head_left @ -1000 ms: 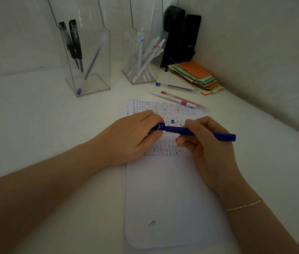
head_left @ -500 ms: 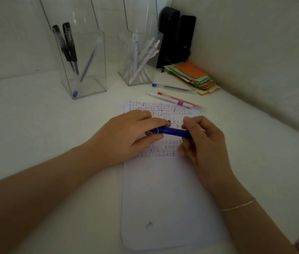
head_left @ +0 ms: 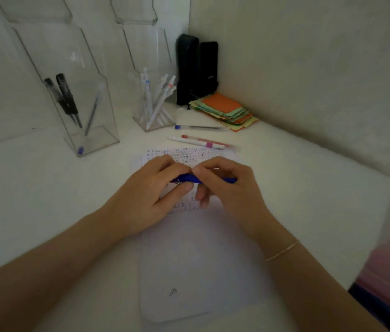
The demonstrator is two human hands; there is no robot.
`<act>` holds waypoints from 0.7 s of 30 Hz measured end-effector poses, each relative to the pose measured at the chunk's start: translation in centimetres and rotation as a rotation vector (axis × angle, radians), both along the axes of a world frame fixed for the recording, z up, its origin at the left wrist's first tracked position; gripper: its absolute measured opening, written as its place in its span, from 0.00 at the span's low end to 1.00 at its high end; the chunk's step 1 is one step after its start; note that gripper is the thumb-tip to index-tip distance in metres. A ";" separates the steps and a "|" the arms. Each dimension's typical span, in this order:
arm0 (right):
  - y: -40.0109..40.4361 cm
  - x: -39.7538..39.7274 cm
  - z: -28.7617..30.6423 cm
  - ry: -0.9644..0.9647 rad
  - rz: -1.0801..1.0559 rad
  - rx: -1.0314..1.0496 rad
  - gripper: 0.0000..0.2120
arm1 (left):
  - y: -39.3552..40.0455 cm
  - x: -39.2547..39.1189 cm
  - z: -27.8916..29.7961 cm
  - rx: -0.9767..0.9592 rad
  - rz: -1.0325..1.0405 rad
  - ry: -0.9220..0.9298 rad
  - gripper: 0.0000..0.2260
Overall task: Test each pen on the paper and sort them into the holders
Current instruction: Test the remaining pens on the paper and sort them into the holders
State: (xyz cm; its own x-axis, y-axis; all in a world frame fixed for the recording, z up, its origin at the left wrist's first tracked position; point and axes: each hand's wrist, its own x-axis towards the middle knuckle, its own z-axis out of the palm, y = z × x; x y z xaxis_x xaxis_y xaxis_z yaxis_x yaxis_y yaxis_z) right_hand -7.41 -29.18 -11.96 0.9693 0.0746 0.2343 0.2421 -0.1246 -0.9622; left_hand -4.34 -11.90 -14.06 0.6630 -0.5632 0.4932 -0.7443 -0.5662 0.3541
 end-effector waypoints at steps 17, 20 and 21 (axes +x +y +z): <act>-24.3 -18.4 -3.1 0.041 -1.220 -0.419 0.06 | -23.5 -7.6 0.7 0.180 -0.314 0.061 0.14; -26.2 -20.0 -9.3 0.316 -1.138 -0.431 0.11 | -27.0 -9.0 -0.1 0.270 -0.319 0.010 0.15; -26.6 -20.3 -11.1 0.385 -1.124 -0.450 0.12 | -27.9 -9.2 -0.4 0.313 -0.302 -0.013 0.16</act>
State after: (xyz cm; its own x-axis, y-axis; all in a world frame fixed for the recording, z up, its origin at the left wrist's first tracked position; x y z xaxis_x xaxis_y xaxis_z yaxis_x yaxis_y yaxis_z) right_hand -27.72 -55.79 -23.11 0.5492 -0.8305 0.0926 -0.4938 -0.4120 -0.7657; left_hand -13.58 -39.81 -14.44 0.4407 -0.8545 0.2749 -0.8962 -0.4013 0.1893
